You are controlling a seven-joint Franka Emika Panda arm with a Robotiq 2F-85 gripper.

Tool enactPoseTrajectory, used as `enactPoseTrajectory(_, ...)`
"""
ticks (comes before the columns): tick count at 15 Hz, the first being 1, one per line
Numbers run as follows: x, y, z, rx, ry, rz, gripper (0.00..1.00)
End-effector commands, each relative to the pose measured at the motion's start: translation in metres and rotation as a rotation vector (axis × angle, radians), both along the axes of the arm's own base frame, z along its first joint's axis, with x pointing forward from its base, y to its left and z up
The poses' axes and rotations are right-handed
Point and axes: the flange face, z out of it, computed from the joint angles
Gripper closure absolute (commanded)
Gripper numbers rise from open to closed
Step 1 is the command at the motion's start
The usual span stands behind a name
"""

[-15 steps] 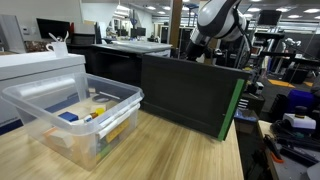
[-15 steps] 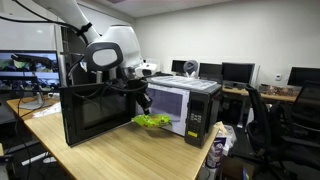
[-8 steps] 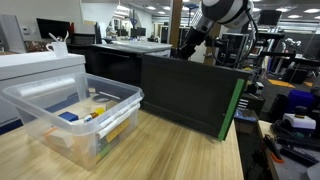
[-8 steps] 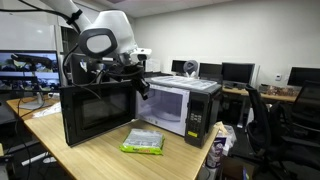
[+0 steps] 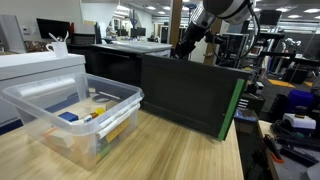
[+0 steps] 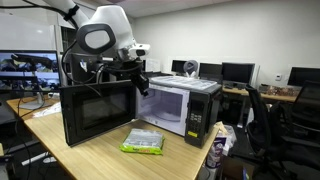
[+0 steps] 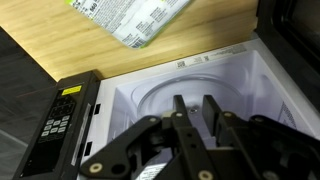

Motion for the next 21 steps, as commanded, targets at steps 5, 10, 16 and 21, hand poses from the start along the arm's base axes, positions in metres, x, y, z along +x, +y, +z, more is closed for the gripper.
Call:
enactPoseTrajectory(5,-0.001,-0.011,-0.021,-0.017,0.048,-0.011,0.13)
enactPoseTrajectory(10,-0.002,-0.012,-0.025,-0.01,0.057,-0.005,0.06)
enactPoseTrajectory(16,-0.002,-0.014,-0.03,-0.013,0.077,-0.008,0.0)
enactPoseTrajectory(21,-0.004,-0.019,-0.036,-0.017,0.102,-0.014,0.0)
